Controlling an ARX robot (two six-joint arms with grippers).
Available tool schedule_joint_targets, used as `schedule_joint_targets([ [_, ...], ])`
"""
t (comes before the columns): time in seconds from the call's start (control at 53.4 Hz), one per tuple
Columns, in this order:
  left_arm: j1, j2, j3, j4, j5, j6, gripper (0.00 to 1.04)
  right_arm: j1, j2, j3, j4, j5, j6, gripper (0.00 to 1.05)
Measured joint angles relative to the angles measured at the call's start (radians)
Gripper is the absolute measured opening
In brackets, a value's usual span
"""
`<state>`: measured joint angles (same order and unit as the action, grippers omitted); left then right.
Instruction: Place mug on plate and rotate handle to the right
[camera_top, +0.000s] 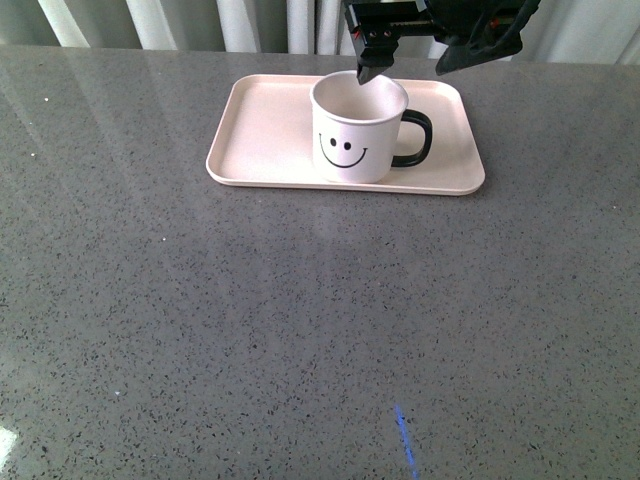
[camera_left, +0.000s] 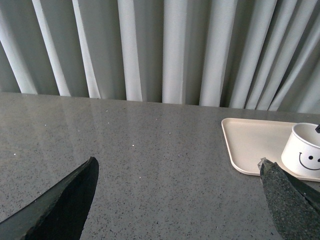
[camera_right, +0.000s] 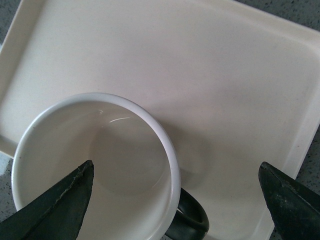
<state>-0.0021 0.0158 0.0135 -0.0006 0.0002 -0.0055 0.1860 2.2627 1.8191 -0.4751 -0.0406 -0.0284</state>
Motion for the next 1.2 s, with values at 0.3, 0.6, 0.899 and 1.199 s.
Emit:
schedule_joint_targets([
  [0.3,0.0,0.0,0.0,0.0,0.0,0.0,0.96,0.001,0.061,0.057,-0.03,0.011,0.01,0.96],
  [0.6,0.0,0.0,0.0,0.0,0.0,0.0,0.96,0.003,0.09,0.116,-0.065,0.011,0.01,0.94],
  [0.899,0.0,0.0,0.0,0.0,0.0,0.0,0.96,0.009,0.103,0.125,-0.084,0.011,0.012,0.72],
  [1.199,0.0,0.0,0.0,0.0,0.0,0.0,0.96,0.01,0.132,0.145,-0.104,0.017,0.016,0.2],
])
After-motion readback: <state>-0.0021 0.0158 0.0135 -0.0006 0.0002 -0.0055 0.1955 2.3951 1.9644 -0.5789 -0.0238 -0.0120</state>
